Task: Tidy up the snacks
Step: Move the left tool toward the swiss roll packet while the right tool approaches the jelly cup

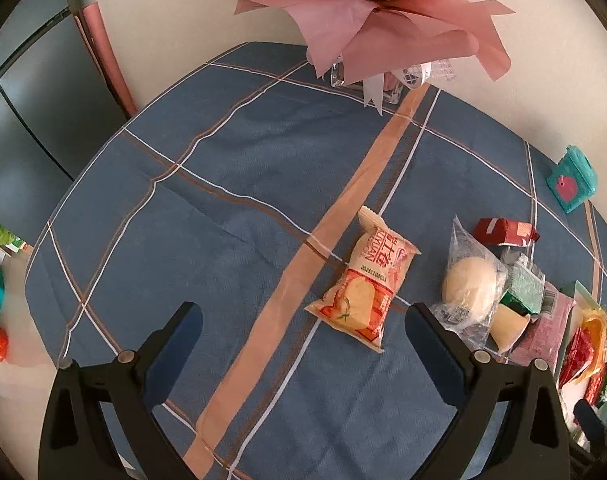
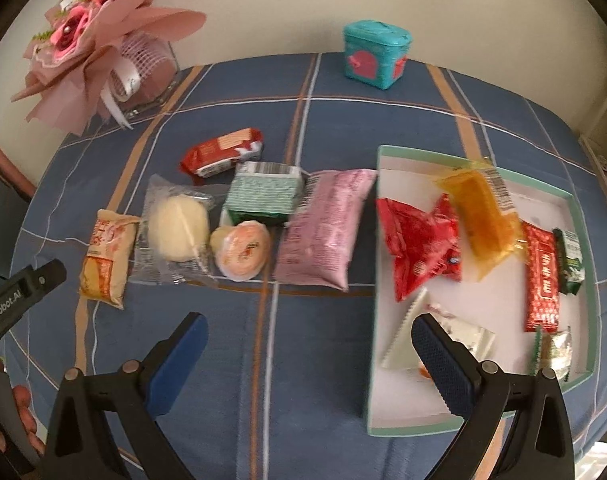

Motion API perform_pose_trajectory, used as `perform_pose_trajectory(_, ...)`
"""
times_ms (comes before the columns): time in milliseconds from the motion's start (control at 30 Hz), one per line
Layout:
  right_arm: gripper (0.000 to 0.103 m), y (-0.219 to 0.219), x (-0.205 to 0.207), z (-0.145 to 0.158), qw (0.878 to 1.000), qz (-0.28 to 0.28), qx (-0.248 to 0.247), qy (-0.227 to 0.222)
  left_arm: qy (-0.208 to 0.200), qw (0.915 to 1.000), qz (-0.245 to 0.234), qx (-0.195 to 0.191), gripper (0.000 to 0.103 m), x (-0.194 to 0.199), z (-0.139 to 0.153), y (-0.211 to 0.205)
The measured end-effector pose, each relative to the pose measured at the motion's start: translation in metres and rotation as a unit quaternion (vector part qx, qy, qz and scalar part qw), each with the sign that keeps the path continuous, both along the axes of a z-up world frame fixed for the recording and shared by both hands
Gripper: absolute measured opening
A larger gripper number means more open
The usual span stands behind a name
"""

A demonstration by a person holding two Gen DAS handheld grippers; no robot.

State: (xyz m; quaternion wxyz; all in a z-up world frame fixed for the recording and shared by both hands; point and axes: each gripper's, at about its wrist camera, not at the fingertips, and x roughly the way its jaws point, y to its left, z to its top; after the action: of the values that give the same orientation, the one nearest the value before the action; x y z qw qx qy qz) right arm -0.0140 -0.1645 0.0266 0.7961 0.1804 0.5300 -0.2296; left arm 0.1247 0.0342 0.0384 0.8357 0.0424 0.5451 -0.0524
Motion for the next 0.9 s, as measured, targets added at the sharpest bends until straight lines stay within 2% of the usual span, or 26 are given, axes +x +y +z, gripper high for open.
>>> perform_pose_trajectory(400, 0.103, -0.009, 0.015, 0.002, 0.999, 0.002, 0.012, -0.049, 0.005, 0.9999, -0.008, -0.006, 0.101, 0.012, -0.004, -0.005)
perform_pose_trajectory(600, 0.103, -0.022, 0.019, 0.0, 0.997, -0.01, 0.039, -0.069, 0.018, 0.9995, -0.024, -0.008, 0.101, 0.02, -0.013, -0.017)
perform_pose_trajectory(900, 0.102, -0.026, 0.028, -0.007, 0.995, -0.012, 0.052, -0.08, 0.018, 0.9992, -0.036, 0.002, 0.101, 0.029, -0.027, -0.024)
